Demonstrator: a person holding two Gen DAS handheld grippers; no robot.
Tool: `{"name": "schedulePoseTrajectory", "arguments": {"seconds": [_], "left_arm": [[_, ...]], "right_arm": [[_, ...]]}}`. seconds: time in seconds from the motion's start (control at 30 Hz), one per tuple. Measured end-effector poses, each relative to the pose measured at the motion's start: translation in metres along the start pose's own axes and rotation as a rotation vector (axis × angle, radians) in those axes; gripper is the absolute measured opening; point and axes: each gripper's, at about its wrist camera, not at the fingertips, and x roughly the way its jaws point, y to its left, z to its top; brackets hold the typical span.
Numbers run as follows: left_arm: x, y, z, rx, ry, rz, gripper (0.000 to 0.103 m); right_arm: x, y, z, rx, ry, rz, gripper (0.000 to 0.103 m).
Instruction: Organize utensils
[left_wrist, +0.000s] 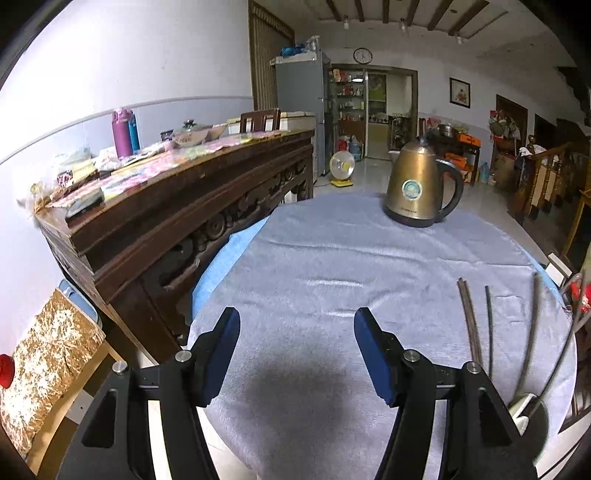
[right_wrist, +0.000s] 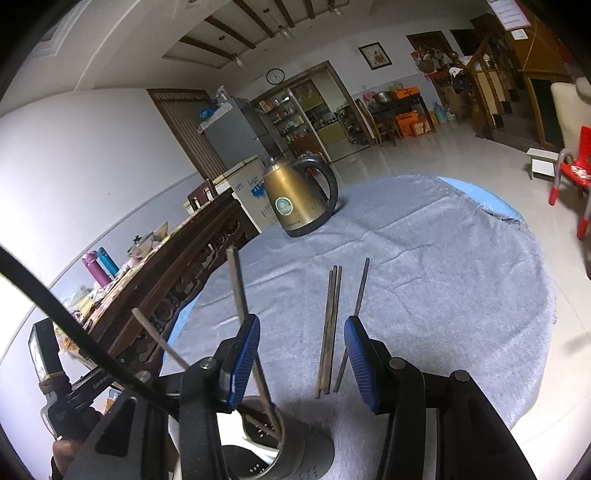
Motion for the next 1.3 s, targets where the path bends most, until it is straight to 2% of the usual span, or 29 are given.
{"name": "schedulePoseTrajectory", "arguments": {"seconds": [0.1, 0.17, 0.4, 0.63, 0.73, 0.93, 1.3], "left_arm": [[-0.017, -0.006, 0.002, 0.015, -0.03, -0.005, 0.066], [-0.03, -0.009, 0.004, 0.025, -0.053, -0.009, 0.072], [-0.075, -0.021, 0.014, 0.065, -0.154, -0.002, 0.078], [-0.095, -0.017, 0.031, 0.052, -0.219, 0.027, 0.082], [-0.098, -0.012, 0.041, 0.053, -0.254, 0.081, 0.084], [-0.095, 0.013, 0.056, 0.017, -0.309, 0.238, 0.086], [-0.054, 0.057, 0.067, -0.011, -0.255, 0.45, 0.087]], "right_arm": [[-0.012, 0.002, 0.001, -0.002, -0.019, 0.009, 0.051], [-0.022, 0.006, 0.002, -0.013, -0.035, 0.015, 0.051], [-0.045, 0.012, 0.003, -0.034, -0.075, 0.032, 0.051], [-0.051, -0.001, 0.002, -0.013, -0.086, 0.02, 0.051], [-0.045, -0.008, 0.001, 0.004, -0.07, 0.011, 0.051], [-0.027, -0.022, -0.005, 0.031, -0.033, 0.001, 0.051], [0.01, -0.043, -0.005, 0.066, 0.031, -0.009, 0.051]]}}
